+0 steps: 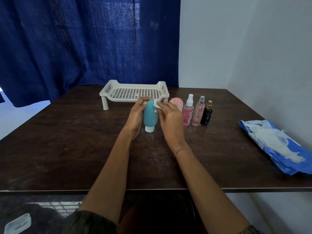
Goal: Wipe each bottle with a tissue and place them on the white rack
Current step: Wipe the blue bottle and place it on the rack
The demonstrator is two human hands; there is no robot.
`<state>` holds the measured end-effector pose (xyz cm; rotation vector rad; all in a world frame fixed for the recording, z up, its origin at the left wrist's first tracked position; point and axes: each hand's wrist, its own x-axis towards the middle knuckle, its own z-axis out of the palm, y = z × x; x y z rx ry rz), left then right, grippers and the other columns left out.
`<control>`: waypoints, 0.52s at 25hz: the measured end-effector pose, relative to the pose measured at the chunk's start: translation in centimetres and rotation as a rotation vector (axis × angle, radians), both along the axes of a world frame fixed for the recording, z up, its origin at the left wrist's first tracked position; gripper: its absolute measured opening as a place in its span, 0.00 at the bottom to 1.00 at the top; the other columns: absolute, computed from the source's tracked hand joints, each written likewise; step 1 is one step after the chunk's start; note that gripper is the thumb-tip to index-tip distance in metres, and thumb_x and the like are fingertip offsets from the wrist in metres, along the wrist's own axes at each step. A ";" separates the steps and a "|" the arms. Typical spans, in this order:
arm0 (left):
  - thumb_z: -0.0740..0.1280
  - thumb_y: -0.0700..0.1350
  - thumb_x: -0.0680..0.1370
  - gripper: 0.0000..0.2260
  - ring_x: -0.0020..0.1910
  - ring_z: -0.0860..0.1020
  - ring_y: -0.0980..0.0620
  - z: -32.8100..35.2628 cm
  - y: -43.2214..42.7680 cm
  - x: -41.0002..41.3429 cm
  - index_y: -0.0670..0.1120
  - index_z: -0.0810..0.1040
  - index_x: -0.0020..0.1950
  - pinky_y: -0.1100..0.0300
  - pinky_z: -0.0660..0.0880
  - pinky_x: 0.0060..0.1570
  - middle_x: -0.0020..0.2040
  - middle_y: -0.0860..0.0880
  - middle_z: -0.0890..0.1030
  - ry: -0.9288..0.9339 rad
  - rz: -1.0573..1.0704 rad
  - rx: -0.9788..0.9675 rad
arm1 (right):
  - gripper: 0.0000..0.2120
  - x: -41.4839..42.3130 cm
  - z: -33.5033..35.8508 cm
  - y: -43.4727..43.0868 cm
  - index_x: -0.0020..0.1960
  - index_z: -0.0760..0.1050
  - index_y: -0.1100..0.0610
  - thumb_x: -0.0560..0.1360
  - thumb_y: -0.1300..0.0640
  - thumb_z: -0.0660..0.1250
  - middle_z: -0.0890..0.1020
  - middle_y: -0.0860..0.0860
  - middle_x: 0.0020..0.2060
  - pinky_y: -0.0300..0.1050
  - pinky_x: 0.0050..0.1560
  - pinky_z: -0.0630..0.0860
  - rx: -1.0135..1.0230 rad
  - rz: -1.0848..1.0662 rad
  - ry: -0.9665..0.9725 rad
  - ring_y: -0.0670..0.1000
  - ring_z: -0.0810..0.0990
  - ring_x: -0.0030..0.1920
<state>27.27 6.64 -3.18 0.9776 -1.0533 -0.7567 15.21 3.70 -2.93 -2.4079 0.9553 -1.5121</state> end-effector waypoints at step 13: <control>0.48 0.41 0.83 0.15 0.60 0.76 0.42 -0.5 -0.5 0.6 0.47 0.75 0.55 0.47 0.72 0.64 0.59 0.37 0.78 0.037 0.039 -0.007 | 0.12 0.2 -0.3 0.2 0.57 0.78 0.62 0.74 0.63 0.68 0.81 0.57 0.52 0.35 0.52 0.71 0.119 0.064 0.063 0.51 0.79 0.51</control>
